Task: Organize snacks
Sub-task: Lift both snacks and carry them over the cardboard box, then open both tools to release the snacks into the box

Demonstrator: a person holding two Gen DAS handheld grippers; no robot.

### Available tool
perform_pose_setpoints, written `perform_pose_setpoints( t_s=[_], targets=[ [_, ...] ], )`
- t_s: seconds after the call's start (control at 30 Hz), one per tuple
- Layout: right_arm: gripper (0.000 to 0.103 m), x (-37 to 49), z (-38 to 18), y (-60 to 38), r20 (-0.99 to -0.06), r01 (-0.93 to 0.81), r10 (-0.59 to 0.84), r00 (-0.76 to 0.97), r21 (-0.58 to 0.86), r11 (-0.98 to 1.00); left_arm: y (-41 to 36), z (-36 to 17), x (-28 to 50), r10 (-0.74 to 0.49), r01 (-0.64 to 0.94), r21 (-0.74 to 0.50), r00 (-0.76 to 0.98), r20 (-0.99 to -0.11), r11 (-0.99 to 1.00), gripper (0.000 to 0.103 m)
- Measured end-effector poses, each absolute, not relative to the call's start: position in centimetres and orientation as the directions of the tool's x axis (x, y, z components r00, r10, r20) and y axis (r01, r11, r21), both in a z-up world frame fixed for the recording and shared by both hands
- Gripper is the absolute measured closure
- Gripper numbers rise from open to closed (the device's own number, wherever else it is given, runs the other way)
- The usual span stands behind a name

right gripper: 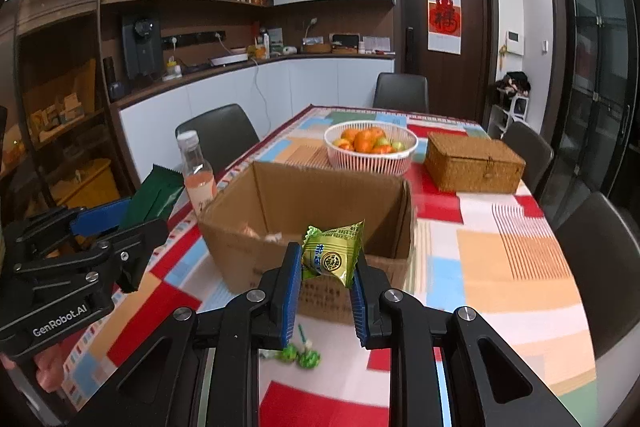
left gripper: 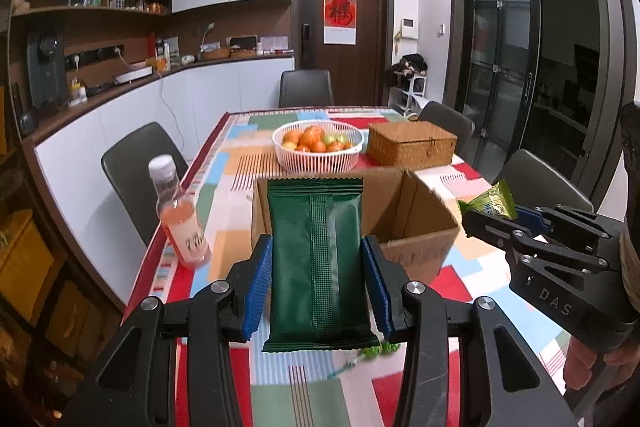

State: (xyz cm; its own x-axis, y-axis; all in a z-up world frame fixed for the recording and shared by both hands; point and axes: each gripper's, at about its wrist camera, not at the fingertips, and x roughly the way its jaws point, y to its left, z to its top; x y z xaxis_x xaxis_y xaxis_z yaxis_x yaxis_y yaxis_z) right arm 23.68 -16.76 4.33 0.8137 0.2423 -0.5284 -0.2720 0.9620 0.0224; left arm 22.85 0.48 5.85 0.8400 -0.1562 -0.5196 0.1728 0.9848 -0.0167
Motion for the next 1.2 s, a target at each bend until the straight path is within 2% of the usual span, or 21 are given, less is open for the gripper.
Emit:
perform_pose_setpoints(
  t_s=[0.47,0.87,0.97,1.03,1.07,1.2],
  targets=[
    [0.079,30.2,5.9,-15.8,-0.543,-0.285,0.239,0.805,-0.001,0.958,0.4,6.6,30.2,-0.159,0.178,-0.017,0.831,-0.533,0.984,0.059],
    [0.079,36.4,3.1,-15.6,-0.633,-0.278,0.240,0.736,0.041,0.960,-0.6,3.7,37.5,-0.166,0.189,-0.032,0.757,-0.632,0.981,0.059],
    [0.079,37.4,2.5,-15.6,-0.649,-0.274,0.238,0.723,0.047,0.961,-0.8,2.9,38.5,-0.132,0.175,-0.003,0.736,-0.664,0.985,0.050],
    [0.072,37.9,2.1,-15.7,-0.662,-0.270,0.233,0.712,0.047,0.962,-0.7,2.7,38.0,-0.110,0.161,0.018,0.746,-0.657,0.987,0.045],
    [0.066,37.9,2.0,-15.8,-0.667,-0.265,0.229,0.709,0.049,0.963,-0.7,2.7,37.6,-0.110,0.162,0.020,0.751,-0.652,0.987,0.045],
    [0.066,36.8,2.0,-16.1,-0.652,-0.251,0.208,0.729,0.028,0.967,-0.7,2.8,35.1,-0.119,0.185,0.041,0.767,-0.631,0.982,0.044]
  ],
)
